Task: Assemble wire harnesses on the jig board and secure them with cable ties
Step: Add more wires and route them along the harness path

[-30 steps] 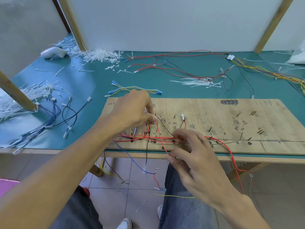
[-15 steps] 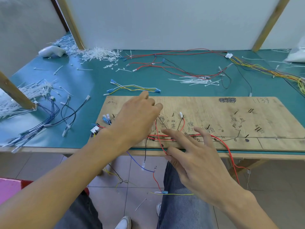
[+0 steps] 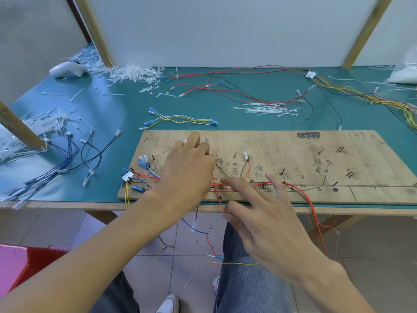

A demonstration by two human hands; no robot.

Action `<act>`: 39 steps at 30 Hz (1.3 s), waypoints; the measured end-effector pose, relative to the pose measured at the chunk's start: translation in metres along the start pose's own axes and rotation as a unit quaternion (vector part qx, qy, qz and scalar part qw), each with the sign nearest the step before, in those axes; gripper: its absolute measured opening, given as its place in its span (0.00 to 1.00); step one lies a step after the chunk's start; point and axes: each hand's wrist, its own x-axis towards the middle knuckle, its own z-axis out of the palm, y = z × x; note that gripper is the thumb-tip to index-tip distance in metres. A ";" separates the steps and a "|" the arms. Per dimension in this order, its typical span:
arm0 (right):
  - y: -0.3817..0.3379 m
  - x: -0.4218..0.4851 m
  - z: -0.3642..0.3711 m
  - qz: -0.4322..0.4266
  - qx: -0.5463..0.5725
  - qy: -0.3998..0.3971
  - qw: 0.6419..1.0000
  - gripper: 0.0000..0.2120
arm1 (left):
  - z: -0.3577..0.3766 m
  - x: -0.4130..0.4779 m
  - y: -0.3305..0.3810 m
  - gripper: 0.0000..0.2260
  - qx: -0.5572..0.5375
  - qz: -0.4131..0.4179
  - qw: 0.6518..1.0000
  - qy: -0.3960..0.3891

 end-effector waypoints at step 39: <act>0.094 -0.006 -0.032 0.236 0.120 0.129 0.956 0.02 | -0.009 -0.027 0.036 0.03 -0.108 0.052 0.992 0.024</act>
